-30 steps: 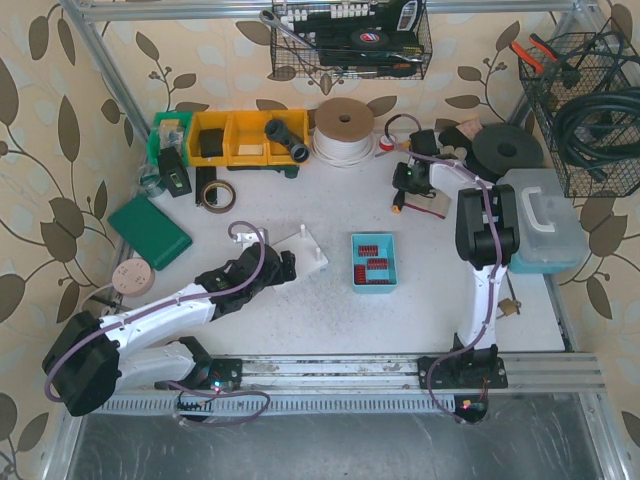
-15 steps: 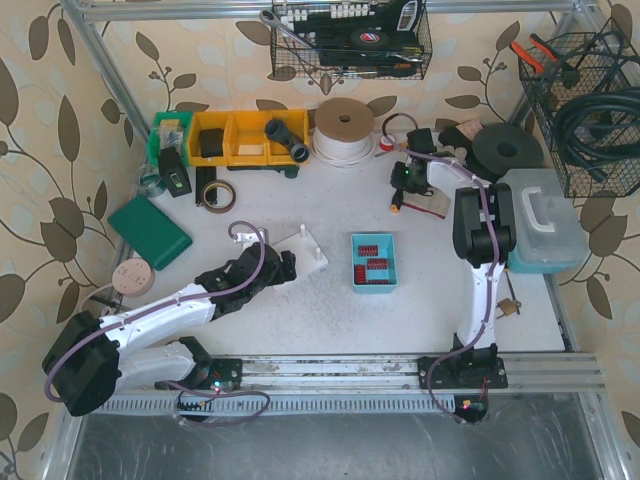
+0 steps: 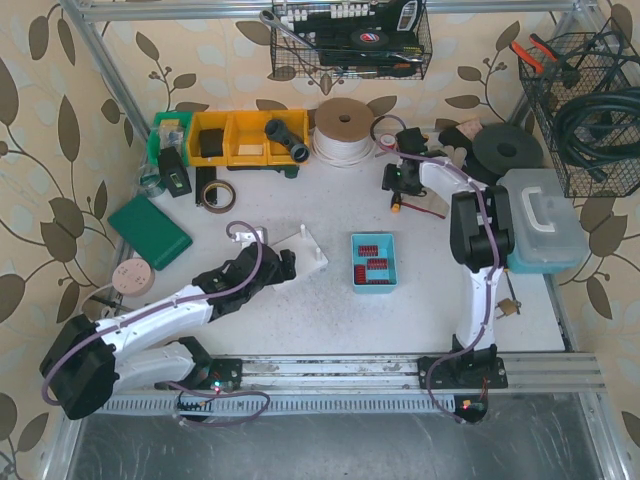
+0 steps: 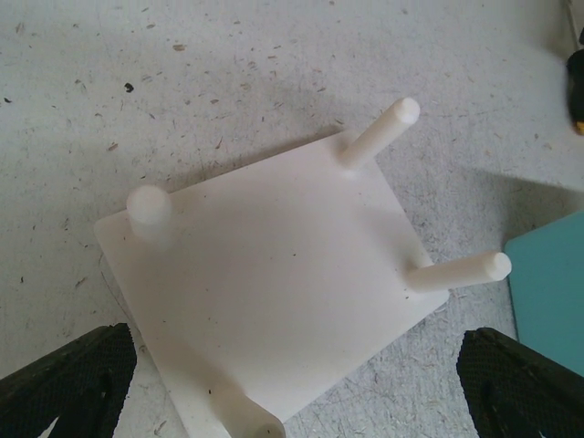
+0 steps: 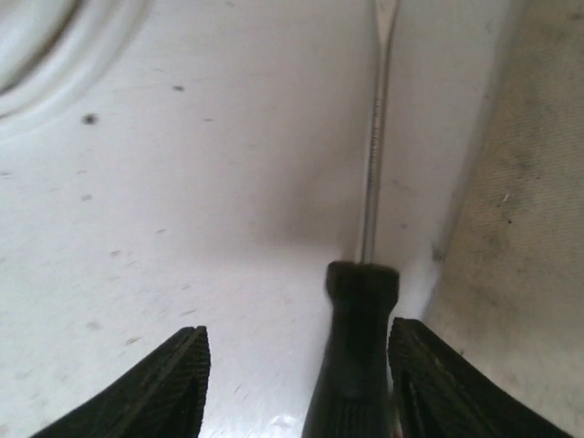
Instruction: Install the large spring
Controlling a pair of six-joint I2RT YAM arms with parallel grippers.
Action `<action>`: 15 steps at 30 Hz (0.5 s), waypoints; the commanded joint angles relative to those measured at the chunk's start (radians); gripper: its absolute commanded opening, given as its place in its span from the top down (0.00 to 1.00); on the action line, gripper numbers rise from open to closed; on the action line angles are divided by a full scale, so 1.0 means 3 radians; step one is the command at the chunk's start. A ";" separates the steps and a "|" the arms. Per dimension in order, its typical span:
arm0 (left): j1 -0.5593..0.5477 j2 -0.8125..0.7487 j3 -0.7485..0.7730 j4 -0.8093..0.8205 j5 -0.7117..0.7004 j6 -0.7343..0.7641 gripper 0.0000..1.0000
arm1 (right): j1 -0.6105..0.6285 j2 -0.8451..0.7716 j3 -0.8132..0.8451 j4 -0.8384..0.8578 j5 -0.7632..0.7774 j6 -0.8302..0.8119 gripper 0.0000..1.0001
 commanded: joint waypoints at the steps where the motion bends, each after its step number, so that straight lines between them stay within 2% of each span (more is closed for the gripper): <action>1: -0.0024 -0.0179 -0.0024 0.0074 0.0012 0.0053 0.02 | 0.0158 -0.0535 -0.0115 -0.0069 0.0144 -0.0056 0.43; 8: -0.0024 -0.0488 -0.0120 -0.0072 -0.0014 -0.0058 0.06 | 0.0620 -0.1458 -0.0858 0.0214 0.0355 0.0051 0.39; 12: -0.0027 -0.0504 -0.0049 -0.0301 0.0007 -0.0156 0.12 | 0.0978 -0.2092 -0.1656 0.0694 0.0376 0.0194 0.39; 15: -0.0024 -0.0518 -0.0043 -0.0354 0.0068 -0.0187 0.12 | 0.1239 -0.2511 -0.2153 0.1000 0.0269 0.0276 0.39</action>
